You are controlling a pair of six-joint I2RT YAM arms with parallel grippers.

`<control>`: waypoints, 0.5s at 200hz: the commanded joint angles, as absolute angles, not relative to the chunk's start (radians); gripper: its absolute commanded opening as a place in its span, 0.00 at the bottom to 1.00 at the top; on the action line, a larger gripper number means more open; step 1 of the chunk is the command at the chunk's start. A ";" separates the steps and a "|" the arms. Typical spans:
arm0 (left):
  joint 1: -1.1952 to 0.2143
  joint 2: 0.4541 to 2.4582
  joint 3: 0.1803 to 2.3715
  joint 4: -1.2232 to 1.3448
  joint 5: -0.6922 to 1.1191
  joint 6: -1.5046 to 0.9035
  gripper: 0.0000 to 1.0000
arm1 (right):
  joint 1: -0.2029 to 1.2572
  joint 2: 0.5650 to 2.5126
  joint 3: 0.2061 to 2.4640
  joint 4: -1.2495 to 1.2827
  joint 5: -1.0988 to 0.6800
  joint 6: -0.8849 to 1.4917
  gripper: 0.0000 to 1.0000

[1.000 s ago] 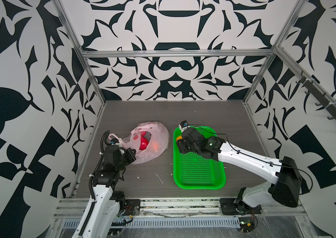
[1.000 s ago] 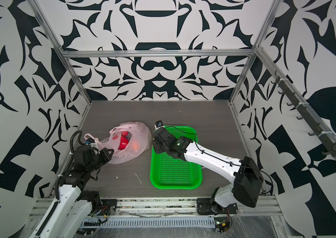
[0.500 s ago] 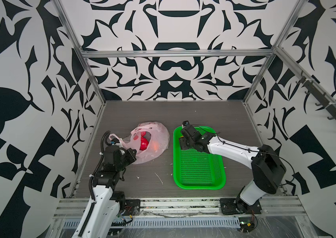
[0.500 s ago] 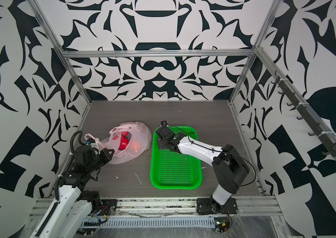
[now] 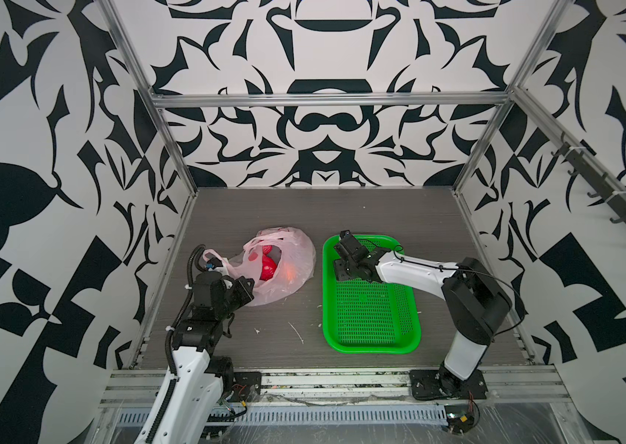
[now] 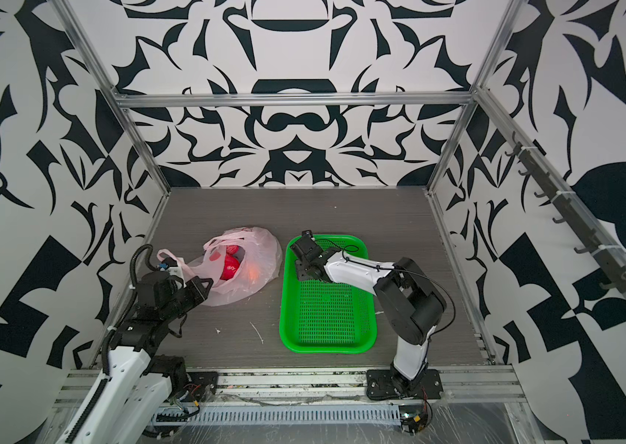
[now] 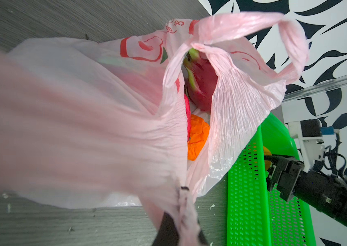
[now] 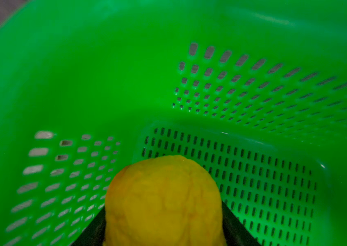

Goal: Untie the knot of the plastic bag and take out the fruit
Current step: Place the fruit in the basket.

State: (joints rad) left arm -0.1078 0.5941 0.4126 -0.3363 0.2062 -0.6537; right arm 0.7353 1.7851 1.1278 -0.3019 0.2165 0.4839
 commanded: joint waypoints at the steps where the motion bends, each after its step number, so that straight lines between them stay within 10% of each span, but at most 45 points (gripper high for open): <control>1: -0.111 0.580 0.413 -0.374 0.215 -0.638 0.00 | 0.729 1.778 1.152 -0.282 0.217 0.498 0.39; 100: -0.112 0.552 0.413 -0.400 0.206 -0.631 0.00 | 0.719 1.804 1.153 -0.280 0.212 0.505 0.59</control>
State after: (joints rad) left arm -0.1078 0.5644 0.4129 -0.3763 0.2050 -0.6456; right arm 0.7212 1.8038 1.1282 -0.2928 0.2089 0.4950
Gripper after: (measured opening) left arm 0.046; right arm 0.653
